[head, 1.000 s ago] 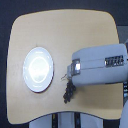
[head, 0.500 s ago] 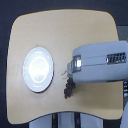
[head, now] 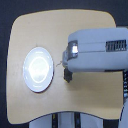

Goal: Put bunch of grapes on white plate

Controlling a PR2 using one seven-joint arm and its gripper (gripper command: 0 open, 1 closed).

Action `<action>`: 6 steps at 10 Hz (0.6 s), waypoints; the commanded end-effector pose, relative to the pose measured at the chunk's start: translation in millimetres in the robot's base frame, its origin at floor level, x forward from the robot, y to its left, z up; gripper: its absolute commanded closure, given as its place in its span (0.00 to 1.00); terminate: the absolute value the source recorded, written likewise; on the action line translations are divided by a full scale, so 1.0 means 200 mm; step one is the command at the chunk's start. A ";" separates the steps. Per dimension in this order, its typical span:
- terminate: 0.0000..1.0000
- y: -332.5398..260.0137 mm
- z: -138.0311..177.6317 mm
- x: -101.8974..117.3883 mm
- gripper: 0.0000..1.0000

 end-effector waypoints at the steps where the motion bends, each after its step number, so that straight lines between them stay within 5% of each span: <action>1: 0.00 0.17 0.37 0.12 1.00; 6: 0.00 0.58 0.31 0.18 1.00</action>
